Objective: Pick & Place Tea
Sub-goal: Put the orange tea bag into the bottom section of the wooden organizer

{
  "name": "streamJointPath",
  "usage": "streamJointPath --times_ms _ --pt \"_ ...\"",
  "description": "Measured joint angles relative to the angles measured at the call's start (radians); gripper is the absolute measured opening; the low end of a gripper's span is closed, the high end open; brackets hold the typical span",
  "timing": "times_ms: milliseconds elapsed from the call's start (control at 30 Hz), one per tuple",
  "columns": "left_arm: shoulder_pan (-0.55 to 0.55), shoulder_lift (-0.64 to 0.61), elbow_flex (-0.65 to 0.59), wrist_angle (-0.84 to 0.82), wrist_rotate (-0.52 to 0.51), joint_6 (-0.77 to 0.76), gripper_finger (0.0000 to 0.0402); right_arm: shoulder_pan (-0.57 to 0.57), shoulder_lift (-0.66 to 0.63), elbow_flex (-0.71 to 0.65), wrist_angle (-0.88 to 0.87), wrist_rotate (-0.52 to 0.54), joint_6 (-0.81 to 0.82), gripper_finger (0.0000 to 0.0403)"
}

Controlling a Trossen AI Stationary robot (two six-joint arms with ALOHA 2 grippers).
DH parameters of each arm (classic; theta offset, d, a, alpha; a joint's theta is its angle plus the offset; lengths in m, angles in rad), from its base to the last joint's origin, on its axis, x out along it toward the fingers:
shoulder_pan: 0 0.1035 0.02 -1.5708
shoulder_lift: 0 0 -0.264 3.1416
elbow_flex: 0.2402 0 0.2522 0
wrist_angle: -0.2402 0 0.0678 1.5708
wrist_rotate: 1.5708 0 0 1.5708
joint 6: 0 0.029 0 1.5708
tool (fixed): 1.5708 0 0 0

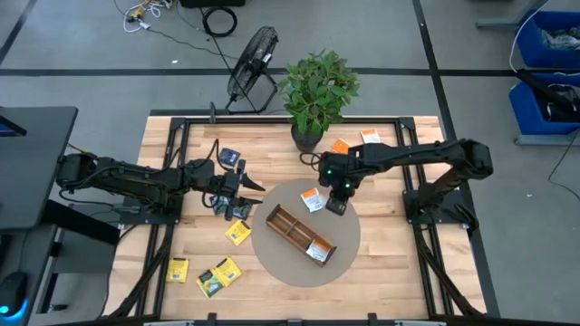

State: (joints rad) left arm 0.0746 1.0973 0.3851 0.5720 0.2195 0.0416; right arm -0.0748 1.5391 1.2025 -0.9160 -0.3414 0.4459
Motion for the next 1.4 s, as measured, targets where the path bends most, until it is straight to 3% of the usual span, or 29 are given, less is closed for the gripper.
streamJointPath --times_ms 333,567,733,1000,1400 --pt "0.000 0.000 0.000 -0.010 0.000 -0.004 0.0183 0.129 0.000 0.074 0.000 -0.078 0.291 0.0000" --pt "0.000 0.000 0.000 -0.033 0.000 -0.003 0.0183 0.233 0.021 0.075 0.141 -0.089 0.501 0.0000" --pt "0.000 0.000 0.000 -0.035 0.000 -0.004 0.0183 0.281 0.040 0.075 0.147 -0.117 0.637 0.0000" --pt "0.000 0.001 0.000 -0.049 0.000 -0.005 0.0183 0.300 0.096 0.075 0.252 -0.140 0.675 0.0000" --pt "0.000 0.005 0.000 -0.072 0.000 -0.006 0.0183 0.299 0.163 0.075 0.243 -0.186 0.672 0.0000"
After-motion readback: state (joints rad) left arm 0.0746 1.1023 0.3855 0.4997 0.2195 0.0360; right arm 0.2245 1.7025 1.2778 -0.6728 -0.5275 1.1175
